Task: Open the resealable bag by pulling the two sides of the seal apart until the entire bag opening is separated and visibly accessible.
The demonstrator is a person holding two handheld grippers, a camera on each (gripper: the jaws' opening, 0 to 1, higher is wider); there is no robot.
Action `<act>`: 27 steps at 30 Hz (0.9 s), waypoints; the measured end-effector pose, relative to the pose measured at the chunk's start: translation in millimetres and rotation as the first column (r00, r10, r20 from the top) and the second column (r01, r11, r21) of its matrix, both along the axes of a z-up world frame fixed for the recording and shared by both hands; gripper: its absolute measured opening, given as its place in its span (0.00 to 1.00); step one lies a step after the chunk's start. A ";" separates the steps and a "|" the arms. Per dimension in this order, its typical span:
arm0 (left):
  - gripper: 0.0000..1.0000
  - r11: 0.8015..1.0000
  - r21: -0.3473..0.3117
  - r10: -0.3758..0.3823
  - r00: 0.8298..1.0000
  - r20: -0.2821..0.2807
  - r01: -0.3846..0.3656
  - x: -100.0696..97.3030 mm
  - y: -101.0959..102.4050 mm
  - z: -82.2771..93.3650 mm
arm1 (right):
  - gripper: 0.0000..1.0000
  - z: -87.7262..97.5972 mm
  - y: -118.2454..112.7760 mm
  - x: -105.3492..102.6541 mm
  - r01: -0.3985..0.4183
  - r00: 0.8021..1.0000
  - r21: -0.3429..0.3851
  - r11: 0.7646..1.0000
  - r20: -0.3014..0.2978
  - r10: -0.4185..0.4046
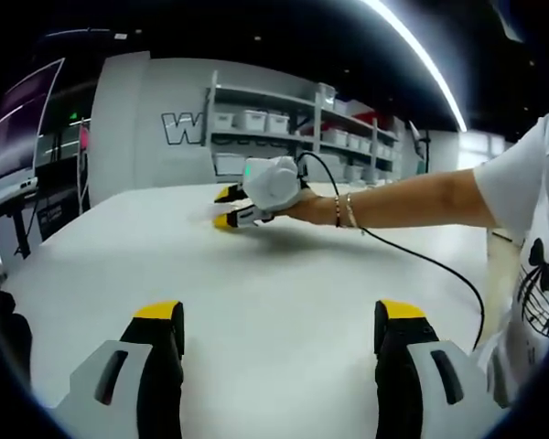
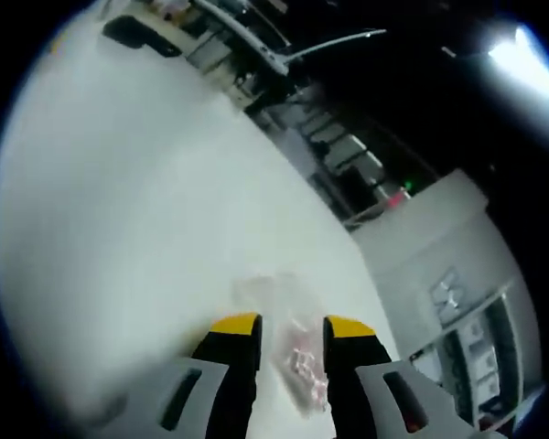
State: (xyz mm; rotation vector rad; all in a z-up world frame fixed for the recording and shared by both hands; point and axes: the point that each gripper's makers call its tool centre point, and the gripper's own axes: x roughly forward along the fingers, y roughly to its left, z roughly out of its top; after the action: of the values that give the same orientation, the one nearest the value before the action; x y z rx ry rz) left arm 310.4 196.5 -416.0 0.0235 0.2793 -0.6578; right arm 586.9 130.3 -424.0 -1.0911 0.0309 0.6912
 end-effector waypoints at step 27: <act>0.84 1.000 -0.002 0.009 1.000 0.003 -0.009 -3.0 3.8 -0.2 | 0.00 -2.9 -4.3 7.0 0.086 0.987 0.185 0.979 -0.147 -0.059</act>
State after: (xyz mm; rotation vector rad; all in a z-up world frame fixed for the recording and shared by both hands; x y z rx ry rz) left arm 307.4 200.3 -416.1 0.0215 0.2758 -0.6491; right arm 593.9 126.0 -426.9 -0.8522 0.1227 0.6898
